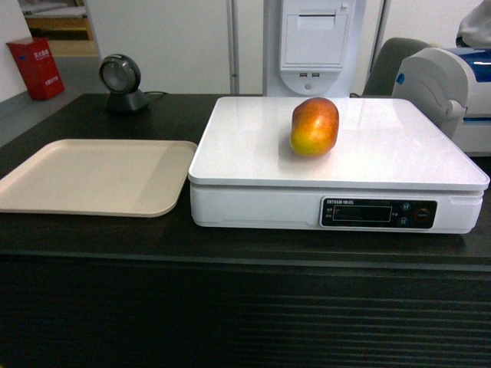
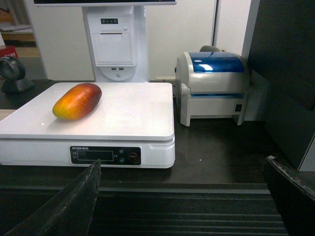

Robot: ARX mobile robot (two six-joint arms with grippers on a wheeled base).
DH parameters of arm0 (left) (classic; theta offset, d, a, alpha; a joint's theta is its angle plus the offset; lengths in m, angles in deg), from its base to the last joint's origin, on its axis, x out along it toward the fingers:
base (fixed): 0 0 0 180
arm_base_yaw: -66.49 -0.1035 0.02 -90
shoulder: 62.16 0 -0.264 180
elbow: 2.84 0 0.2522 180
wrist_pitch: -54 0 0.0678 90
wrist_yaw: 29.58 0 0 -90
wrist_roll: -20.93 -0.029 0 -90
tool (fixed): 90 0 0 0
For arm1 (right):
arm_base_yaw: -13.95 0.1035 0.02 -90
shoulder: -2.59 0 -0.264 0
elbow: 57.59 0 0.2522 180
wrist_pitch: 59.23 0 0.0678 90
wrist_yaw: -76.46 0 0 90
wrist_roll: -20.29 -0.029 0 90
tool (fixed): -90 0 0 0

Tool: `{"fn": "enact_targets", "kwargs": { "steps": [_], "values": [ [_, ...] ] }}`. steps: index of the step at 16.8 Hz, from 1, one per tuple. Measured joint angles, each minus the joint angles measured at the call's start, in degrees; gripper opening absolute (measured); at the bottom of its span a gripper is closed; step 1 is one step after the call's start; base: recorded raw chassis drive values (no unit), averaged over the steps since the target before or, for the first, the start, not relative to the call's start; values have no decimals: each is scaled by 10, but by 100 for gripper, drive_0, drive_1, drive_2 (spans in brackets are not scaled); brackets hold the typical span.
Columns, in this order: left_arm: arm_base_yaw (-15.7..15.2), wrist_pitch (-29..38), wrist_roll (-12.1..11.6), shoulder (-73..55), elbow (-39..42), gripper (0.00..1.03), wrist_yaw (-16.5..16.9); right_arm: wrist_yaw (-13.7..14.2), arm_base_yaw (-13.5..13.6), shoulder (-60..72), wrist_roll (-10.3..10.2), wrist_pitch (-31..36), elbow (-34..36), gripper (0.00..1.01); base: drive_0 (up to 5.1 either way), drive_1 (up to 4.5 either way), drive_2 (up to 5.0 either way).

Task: Place dark red mango on scale at checkout

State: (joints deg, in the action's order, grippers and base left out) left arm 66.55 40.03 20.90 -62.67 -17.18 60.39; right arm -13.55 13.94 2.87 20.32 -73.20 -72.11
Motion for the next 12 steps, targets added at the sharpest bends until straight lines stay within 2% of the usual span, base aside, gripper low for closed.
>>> {"fn": "enact_targets", "kwargs": {
  "steps": [12],
  "values": [
    [0, 1, 0, 0, 0, 98, 0, 0, 0, 0, 0, 1, 0, 98, 0, 0, 0]
  ]
}}
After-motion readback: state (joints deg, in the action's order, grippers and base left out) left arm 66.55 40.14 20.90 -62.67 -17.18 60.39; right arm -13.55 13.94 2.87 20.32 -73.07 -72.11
